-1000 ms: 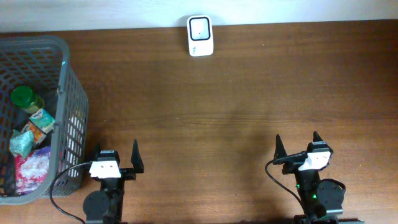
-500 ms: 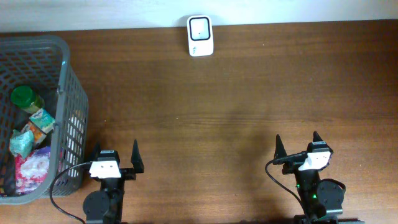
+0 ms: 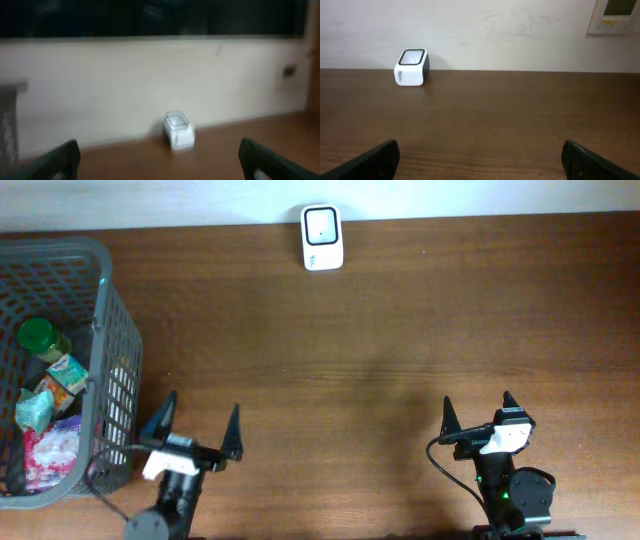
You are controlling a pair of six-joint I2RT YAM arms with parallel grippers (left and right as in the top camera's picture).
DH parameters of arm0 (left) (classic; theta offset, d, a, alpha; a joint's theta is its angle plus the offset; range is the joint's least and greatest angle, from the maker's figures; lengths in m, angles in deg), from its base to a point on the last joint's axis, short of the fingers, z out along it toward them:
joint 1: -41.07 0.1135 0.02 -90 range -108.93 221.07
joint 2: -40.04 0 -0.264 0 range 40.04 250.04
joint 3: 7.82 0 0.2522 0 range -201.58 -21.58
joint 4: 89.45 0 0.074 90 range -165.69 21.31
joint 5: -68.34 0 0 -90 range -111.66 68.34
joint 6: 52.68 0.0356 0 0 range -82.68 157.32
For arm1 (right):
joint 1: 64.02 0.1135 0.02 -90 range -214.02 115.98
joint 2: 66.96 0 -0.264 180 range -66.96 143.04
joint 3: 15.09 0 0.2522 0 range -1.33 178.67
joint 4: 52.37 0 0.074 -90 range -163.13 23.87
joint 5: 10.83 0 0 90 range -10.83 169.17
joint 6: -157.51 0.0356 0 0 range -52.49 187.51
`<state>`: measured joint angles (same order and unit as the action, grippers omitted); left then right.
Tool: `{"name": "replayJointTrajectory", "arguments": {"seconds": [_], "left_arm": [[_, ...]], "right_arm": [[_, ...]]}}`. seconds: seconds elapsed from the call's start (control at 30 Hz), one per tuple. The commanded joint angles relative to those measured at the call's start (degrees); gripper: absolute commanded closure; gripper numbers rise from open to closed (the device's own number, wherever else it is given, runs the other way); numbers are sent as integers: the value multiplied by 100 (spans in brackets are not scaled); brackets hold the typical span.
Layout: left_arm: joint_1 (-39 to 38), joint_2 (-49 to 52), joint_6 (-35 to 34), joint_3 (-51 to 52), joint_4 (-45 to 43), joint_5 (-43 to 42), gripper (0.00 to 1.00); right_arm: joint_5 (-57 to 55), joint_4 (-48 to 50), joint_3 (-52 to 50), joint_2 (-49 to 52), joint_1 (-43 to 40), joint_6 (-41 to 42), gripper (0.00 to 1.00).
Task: Scan the item barcode
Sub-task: 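Reach the left gripper into the basket and grasp the red-purple pack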
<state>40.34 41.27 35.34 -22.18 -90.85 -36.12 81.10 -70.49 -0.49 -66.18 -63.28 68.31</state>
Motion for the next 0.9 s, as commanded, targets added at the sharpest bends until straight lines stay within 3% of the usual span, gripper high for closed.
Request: {"name": "replayJointTrajectory", "arguments": {"seconds": [0.0,0.13,0.23,0.33,0.5,0.53,0.63,0.73,0.8,0.87], "left_arm": [[-11,-48,-251,-557,-339,-573,1],[-11,833,-201,-2496,1353,-669,1],[-11,2179,380,-4118,2828,-1344,1],[-11,2649,380,-4378,2492,-2170,1],[-11,2837,380,-4673,2428,-2179,1],[-11,3152,444,-5171,2852,-2184,1],[-11,4612,1250,-7112,5156,-2164,1],[-11,6172,1582,-8835,7407,-1705,1],[-11,6951,1582,-9748,8531,-997,1],[-11,7335,1576,-10194,8981,-894,1]], "right_arm": [[-7,-9,-52,-4,0,-37,1],[-7,-9,-52,-4,0,-37,2],[-7,-9,-52,-4,0,-37,1],[-7,-9,-52,-4,0,-37,2],[-7,-9,-52,-4,0,-37,1],[-7,-9,-52,-4,0,-37,1],[-7,-9,-52,-4,0,-37,1],[-7,-9,-52,-4,0,-37,1],[-7,-9,-52,-4,0,-37,1],[-7,-9,-52,-4,0,-37,1]]}}
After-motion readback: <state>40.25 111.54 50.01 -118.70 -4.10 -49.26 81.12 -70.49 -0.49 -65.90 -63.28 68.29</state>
